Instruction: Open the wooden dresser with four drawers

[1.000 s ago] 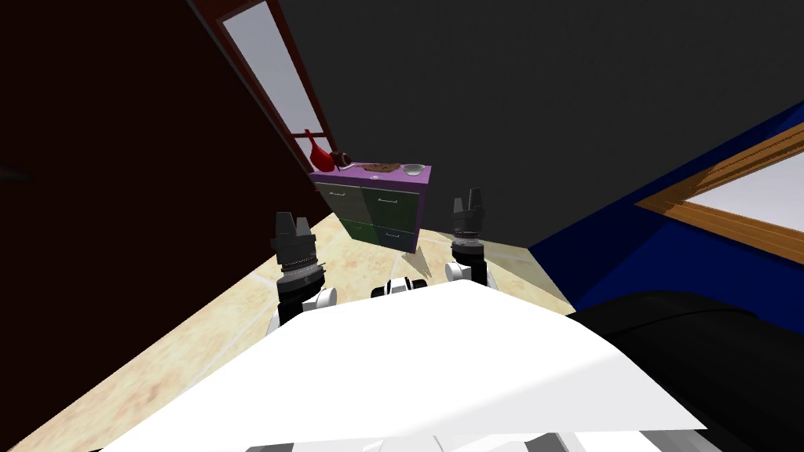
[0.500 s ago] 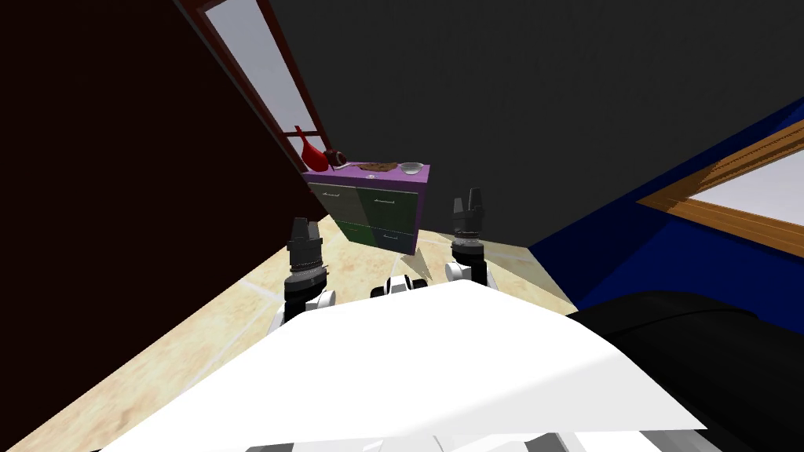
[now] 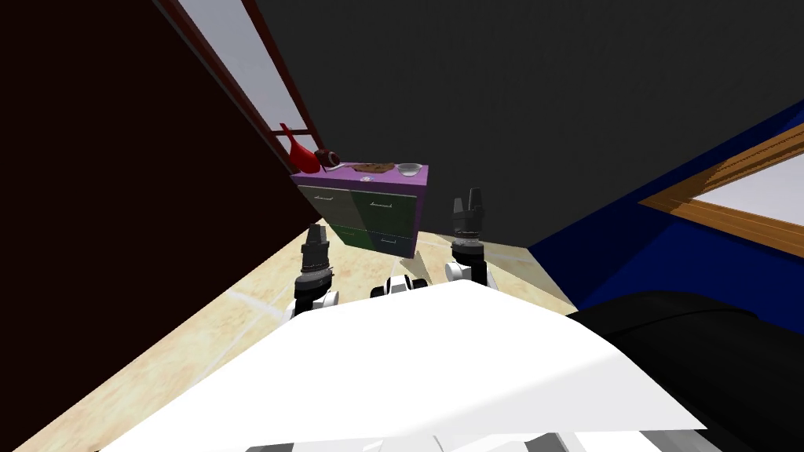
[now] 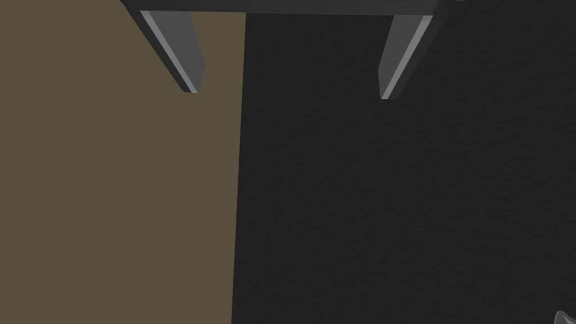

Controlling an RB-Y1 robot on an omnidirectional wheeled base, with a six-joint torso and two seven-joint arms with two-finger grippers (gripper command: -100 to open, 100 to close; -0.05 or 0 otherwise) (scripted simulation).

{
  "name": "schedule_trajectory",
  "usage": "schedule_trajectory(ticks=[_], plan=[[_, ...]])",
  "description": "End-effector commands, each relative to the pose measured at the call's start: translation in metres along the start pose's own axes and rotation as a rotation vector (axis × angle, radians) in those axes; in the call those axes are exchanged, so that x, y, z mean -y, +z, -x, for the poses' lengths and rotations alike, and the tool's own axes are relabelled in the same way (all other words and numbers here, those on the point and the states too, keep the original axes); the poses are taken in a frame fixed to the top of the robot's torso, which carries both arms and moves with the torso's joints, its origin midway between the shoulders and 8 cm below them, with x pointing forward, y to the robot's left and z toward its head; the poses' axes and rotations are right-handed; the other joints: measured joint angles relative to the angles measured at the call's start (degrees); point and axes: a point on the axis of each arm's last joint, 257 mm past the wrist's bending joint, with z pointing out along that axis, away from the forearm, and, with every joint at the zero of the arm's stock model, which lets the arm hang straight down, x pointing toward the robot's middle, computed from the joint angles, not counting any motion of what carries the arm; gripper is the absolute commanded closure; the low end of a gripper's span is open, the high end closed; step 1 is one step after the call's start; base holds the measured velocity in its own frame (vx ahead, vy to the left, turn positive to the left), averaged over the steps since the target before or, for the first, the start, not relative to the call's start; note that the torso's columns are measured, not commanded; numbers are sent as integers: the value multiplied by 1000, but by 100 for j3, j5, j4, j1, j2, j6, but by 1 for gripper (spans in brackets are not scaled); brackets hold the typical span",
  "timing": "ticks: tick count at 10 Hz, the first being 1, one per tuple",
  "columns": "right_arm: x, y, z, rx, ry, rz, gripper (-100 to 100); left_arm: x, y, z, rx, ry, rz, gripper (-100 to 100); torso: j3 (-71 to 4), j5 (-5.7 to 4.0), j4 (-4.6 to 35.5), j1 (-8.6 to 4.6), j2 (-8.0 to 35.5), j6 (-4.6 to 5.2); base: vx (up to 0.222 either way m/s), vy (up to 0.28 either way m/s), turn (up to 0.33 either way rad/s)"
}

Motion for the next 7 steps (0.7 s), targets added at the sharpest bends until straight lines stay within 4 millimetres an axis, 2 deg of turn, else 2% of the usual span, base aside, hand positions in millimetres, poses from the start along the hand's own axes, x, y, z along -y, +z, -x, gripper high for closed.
schedule_trajectory(ticks=[1, 7], plan=[[0, 0, 0, 0, 0, 0, 0, -11, -9, -10, -21, 14, 3, -100, -4, 1, -2, 1, -6, 0, 112, -21, -50], [0, 0, 0, 0, 0, 0, 0, -39, -33, -37, -67, 40, 19, -100, -2, -1, -1, -2, -3, 0, 129, -14, -55]])
